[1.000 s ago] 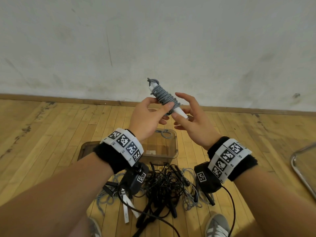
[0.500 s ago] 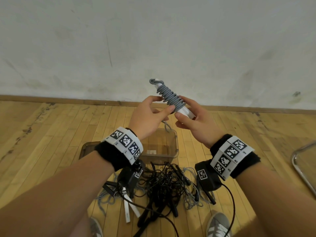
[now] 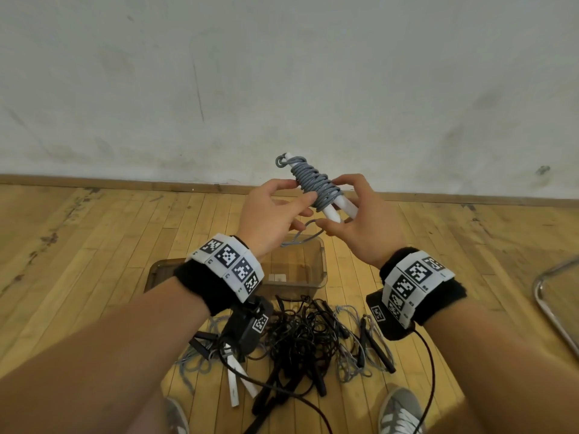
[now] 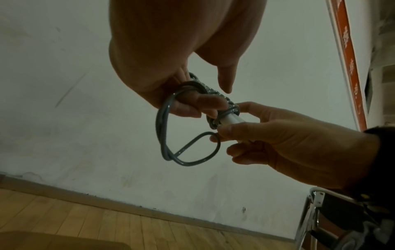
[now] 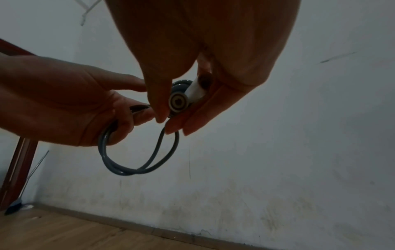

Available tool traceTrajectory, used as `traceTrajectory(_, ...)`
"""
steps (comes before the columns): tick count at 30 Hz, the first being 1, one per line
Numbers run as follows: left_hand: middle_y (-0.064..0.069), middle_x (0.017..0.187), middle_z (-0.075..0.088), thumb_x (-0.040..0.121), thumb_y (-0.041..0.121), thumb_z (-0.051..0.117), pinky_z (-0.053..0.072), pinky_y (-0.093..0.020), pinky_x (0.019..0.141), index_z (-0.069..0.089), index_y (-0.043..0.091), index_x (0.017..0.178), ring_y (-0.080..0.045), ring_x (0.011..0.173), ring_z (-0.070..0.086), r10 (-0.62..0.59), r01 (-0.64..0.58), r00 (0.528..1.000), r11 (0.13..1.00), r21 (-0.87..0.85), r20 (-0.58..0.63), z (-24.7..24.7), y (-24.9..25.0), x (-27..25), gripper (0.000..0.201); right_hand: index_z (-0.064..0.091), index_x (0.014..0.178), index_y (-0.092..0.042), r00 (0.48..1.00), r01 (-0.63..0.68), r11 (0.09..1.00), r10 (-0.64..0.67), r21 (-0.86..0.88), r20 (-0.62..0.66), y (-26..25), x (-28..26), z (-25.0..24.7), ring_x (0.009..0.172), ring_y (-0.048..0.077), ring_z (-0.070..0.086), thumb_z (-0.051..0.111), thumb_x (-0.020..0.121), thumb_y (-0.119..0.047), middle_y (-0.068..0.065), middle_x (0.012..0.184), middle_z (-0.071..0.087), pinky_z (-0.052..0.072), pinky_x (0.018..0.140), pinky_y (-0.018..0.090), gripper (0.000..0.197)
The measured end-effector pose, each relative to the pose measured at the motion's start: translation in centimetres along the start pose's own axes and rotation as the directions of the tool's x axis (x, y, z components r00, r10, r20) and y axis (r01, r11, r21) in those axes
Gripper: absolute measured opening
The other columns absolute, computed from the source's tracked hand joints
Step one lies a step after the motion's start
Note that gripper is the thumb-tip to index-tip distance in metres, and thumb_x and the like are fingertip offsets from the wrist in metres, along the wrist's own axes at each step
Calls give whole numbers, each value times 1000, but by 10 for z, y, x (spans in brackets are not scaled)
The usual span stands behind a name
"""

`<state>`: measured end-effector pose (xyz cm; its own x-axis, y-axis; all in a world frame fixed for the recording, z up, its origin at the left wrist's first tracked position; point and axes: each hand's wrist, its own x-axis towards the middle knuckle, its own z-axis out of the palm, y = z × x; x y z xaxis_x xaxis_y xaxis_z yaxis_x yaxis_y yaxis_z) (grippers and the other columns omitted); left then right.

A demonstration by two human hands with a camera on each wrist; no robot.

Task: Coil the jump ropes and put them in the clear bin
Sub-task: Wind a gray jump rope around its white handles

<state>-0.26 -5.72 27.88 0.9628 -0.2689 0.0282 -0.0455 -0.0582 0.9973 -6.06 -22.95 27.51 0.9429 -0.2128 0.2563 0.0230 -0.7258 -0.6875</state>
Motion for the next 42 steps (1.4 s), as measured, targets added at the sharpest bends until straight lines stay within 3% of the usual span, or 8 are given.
traceTrajectory(3, -3, 81, 79, 88, 39, 79, 57, -25, 63, 62, 21, 122, -17, 62, 73, -10, 9, 1000, 1000, -30, -15, 2, -2, 0, 42, 38, 127, -41, 999, 13, 1000, -14, 18, 35, 0, -1, 2, 72, 20, 71, 84, 79, -36, -2, 98, 72, 61, 69, 47, 67)
traceTrajectory(12, -4, 79, 78, 86, 38, 81, 63, -42, 82, 62, 20, 115, -18, 73, 76, 28, -28, 999, 1000, 1, -36, 0, -10, 4, 39, 37, 135, -35, 992, -23, 965, -10, 263, 124, -4, -4, 4, 75, 17, 77, 70, 94, -25, 1, 99, 77, 62, 78, 52, 54)
traceTrajectory(18, 4, 76, 78, 90, 45, 75, 57, -30, 77, 66, 23, 125, -8, 75, 75, 57, -56, 998, 994, 97, -7, -3, -8, 6, 42, 46, 146, -20, 995, 81, 997, -81, 7, 55, -6, -1, 1, 75, -9, 69, 61, 101, -32, -8, 111, 71, 49, 64, 7, 49)
traceTrajectory(20, 5, 74, 78, 93, 44, 72, 52, -25, 78, 65, 21, 132, -5, 76, 75, 63, -63, 998, 990, 129, 1, -2, -8, 6, 45, 49, 143, -20, 997, 61, 998, -61, 3, 40, -5, 0, -1, 74, -11, 68, 62, 100, -32, -8, 108, 71, 45, 60, 4, 47)
traceTrajectory(25, 6, 76, 78, 101, 35, 63, 52, -29, 81, 61, 19, 139, 0, 82, 73, 45, -46, 999, 993, 108, 12, 1, -6, 5, 41, 46, 144, -26, 994, 104, 985, -107, -136, -13, -1, 2, 0, 79, 8, 72, 60, 100, -39, -7, 101, 73, 57, 69, 27, 49)
traceTrajectory(30, 1, 83, 80, 99, 30, 66, 48, -16, 54, 65, 11, 131, -5, 78, 75, 15, -16, 1000, 999, 37, 11, 2, 1, -2, 37, 43, 143, -27, 992, 122, 975, -128, -188, -20, -5, 0, 1, 69, 7, 60, 61, 100, -32, -10, 92, 66, 42, 56, 17, 47)
traceTrajectory(34, -3, 92, 79, 98, 28, 69, 51, -17, 52, 62, 9, 123, -9, 74, 76, 1, -2, 1000, 999, -35, -19, 2, 4, -6, 32, 31, 144, -27, 983, 176, 984, -175, -27, 52, -10, -5, 7, 68, 15, 66, 51, 103, -19, -2, 90, 68, 55, 60, 41, 46)
traceTrajectory(42, -2, 88, 80, 92, 50, 70, 50, -27, 60, 57, 28, 117, -19, 62, 74, -83, 86, 996, 993, -79, 46, 2, 8, -12, 36, 32, 146, -26, 977, 182, 976, -193, 116, 89, -10, -7, 10, 83, 6, 66, 35, 110, -23, -12, 95, 62, 57, 75, 36, 36)
